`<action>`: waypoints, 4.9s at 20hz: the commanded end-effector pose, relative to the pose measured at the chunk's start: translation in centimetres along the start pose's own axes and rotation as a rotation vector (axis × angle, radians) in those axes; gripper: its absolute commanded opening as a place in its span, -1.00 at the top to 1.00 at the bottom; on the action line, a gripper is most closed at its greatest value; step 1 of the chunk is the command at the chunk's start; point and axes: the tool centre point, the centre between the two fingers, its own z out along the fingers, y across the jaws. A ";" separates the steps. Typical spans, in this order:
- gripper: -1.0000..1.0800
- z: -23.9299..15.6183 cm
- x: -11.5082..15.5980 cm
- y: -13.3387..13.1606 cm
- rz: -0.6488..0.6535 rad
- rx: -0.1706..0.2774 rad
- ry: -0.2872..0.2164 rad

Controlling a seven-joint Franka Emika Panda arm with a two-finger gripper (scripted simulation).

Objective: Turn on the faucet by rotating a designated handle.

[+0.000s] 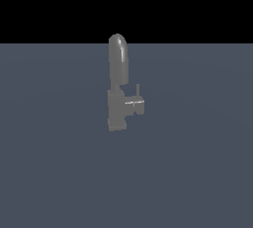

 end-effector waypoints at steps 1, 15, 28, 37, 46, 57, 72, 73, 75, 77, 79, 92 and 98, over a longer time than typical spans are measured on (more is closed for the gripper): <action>1.00 0.0 0.0 0.0 0.000 0.000 0.000; 1.00 0.6 2.6 0.0 0.058 0.051 -0.068; 1.00 3.1 9.1 0.3 0.207 0.185 -0.245; 1.00 5.8 13.8 1.0 0.324 0.291 -0.385; 1.00 9.4 18.2 1.9 0.445 0.403 -0.530; 1.00 15.0 22.8 3.2 0.602 0.552 -0.722; 1.00 25.7 27.3 4.5 0.856 0.793 -1.030; 1.00 26.5 27.4 4.5 0.875 0.811 -1.052; 1.00 28.1 27.8 4.5 0.912 0.845 -1.096; 1.00 29.7 28.0 4.4 0.945 0.876 -1.136; 1.00 31.1 28.1 4.4 0.976 0.904 -1.172; 1.00 35.8 28.2 3.6 1.082 1.000 -1.296; 1.00 35.8 28.2 3.6 1.081 1.000 -1.295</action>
